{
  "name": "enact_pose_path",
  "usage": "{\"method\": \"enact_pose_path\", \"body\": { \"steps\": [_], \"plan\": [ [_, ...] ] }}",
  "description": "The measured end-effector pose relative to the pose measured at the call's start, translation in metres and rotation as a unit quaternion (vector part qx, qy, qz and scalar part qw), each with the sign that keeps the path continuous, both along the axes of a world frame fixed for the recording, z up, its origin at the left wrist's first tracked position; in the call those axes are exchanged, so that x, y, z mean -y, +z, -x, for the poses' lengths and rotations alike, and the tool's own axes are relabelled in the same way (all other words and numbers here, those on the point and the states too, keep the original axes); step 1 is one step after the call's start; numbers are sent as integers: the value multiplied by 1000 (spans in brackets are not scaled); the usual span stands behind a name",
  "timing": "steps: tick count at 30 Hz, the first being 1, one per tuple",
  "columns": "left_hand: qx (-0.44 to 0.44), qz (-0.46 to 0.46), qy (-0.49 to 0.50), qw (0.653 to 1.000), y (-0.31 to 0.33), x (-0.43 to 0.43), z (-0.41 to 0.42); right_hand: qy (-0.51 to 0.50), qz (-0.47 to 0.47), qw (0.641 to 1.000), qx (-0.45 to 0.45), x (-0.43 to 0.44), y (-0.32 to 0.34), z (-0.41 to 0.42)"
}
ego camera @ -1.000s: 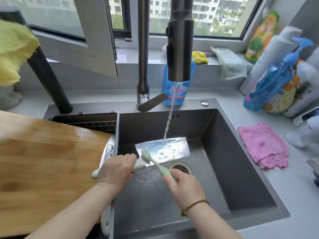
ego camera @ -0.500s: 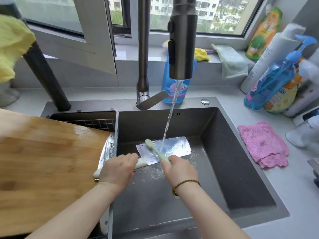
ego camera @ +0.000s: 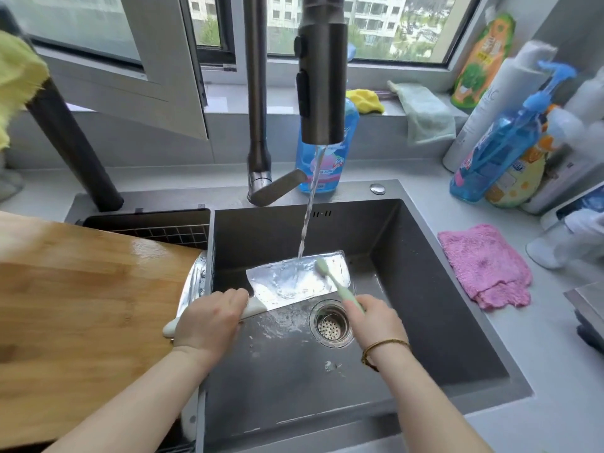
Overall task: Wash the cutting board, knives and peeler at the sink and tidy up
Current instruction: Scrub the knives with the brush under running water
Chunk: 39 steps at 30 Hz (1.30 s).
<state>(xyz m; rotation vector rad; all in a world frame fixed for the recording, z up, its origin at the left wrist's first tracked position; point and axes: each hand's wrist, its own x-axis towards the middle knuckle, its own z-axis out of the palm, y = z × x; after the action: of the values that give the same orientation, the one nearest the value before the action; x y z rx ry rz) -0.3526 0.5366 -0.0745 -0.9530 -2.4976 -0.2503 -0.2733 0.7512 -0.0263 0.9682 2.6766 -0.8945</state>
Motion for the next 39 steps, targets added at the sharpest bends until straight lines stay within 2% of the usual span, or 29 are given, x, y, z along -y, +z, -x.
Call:
{"method": "enact_pose_path", "body": {
  "steps": [2,7,12,14,18,23,27,31,35,39],
  "plan": [
    [-6,0,6,1000,-1,-1,-2,-35,3,999,7,-12,-2,-2],
    [-3,-6,5,1000,-4,-3,-4,38,36,999,2,24,-13,-6],
    [-1,-15,6,1000,-4,-1,-5,-69,27,997,4,-14,-9,-19],
    [2,-16,9,1000,-4,-2,-5,-35,31,999,9,-4,-8,-23],
    [7,-16,20,1000,-4,-4,-5,97,57,994,-11,47,-10,-29],
    [44,-2,45,998,2,-4,-8,43,27,999,-11,28,-8,-31],
    [46,-7,43,998,7,-4,-9,133,12,991,3,49,-9,-42],
    [99,15,71,992,9,-3,-9,31,5,999,-15,20,-10,-42],
    [113,35,71,990,13,-2,-10,55,-22,998,-4,12,-11,-50],
    [148,46,79,985,18,-3,-12,-18,-30,999,-21,-10,-11,-45]
  ]
}}
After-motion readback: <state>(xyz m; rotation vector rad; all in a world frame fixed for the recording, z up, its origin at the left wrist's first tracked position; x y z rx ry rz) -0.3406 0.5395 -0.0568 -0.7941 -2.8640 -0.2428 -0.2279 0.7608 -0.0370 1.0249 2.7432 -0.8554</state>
